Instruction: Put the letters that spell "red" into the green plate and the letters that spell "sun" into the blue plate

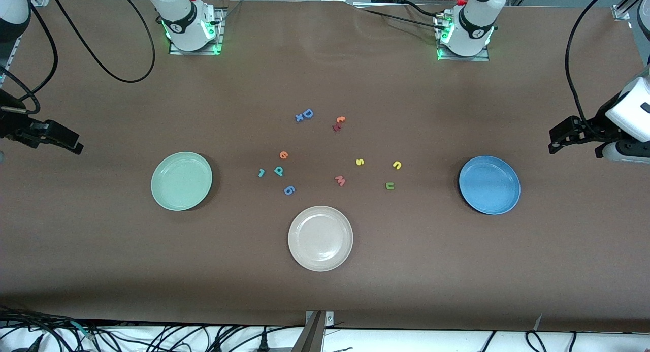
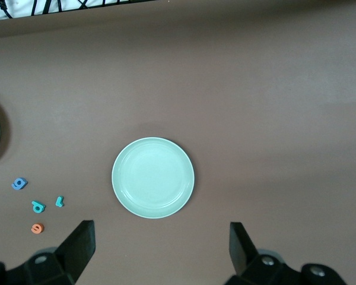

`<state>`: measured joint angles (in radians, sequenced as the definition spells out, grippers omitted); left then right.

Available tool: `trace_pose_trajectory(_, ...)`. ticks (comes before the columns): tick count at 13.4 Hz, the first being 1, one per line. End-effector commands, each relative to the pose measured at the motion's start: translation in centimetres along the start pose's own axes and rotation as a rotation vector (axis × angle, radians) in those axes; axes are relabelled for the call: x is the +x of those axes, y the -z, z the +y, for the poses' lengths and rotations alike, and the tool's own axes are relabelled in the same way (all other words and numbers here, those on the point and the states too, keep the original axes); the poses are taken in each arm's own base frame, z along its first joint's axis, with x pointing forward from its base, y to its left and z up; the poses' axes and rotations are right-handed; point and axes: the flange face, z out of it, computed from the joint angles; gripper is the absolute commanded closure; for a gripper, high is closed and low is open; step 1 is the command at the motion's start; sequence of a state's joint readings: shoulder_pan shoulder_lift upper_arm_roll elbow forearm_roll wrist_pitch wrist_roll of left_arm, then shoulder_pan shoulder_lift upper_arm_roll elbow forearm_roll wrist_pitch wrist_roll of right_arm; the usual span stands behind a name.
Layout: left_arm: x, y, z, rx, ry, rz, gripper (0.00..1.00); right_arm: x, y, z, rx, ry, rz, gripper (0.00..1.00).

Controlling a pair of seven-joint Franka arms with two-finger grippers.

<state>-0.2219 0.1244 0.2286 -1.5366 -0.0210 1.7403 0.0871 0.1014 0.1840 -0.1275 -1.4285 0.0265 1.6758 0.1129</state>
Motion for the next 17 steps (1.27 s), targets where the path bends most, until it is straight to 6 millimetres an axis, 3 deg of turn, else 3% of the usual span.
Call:
trace_pose_trajectory(1,-0.4,0.3,-0.1,-0.032,-0.01,-0.004,0.0,-0.1,0.3,0.2,0.001,0.009,-0.001,0.0)
trace_pose_trajectory(11,-0.4,0.2,-0.1,-0.033,-0.01,-0.01,0.0,0.0,0.3,0.6,-0.001,-0.008,-0.003,0.0)
trace_pose_trajectory(17,-0.8,-0.1,-1.7,-0.032,0.018,-0.033,0.0,0.0,0.3,0.6,-0.001,-0.008,-0.003,0.0)
